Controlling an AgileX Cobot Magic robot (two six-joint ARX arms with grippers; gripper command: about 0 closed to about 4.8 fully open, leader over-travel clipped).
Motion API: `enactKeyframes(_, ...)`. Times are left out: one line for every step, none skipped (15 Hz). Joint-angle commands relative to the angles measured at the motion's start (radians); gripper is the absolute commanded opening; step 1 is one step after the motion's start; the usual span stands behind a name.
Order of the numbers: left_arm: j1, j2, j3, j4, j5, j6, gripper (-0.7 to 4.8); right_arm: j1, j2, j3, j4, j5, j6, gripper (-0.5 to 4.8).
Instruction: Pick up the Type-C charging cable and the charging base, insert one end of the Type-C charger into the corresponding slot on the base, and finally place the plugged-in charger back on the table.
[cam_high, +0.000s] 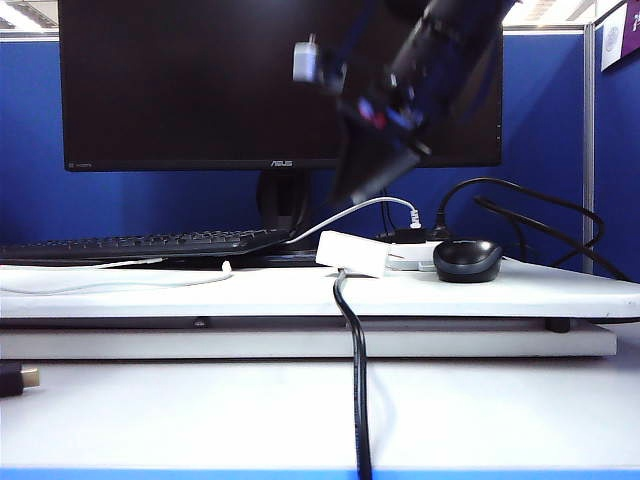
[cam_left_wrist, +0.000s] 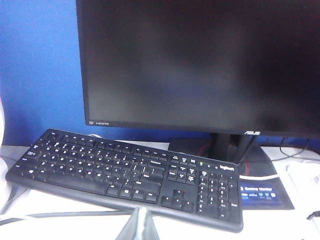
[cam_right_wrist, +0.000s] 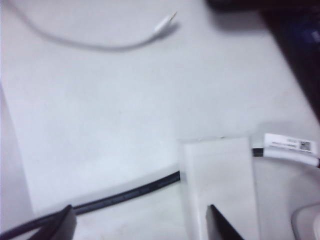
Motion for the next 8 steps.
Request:
enactKeyframes(0.0,-0.001,0.003,0.005,0.005,-0.017,-0.05,0.001,0.024,0.005,0.038,0.029,-0.09,3.7)
enactKeyframes(0.0,-0.002,0.003,-0.002,0.005,-0.017,-0.05,0.0,0.038,0.005,0.067,0.059,-0.09,3.7)
enactKeyframes(0.0,-0.001,0.003,-0.008,0.015,-0.017,-0.05,0.0,0.049,0.005,0.086,0.074,-0.09,3.7)
enactKeyframes(0.0,-0.001,0.003,-0.01,0.024,-0.017,-0.05,0.0,0.058,0.005,0.097,0.076,-0.091,3.7)
enactKeyframes(0.0,-0.001,0.003,-0.012,0.024,-0.017,-0.05,-0.001,0.071,0.005,0.111,0.08,-0.091,3.7)
enactKeyframes(0.0,-0.001,0.003,-0.014,0.024,-0.017,-0.05,-0.005,0.085,0.005,0.122,0.085,-0.091,3.7)
enactKeyframes(0.0,-0.001,0.003,-0.018,0.024,-0.017,-0.05,-0.008,0.099,0.006,0.123,0.088,-0.089,3.7)
enactKeyframes(0.0,-0.001,0.003,-0.03,0.024,-0.017,-0.05,-0.012,0.114,0.006,0.124,0.103,-0.089,3.7)
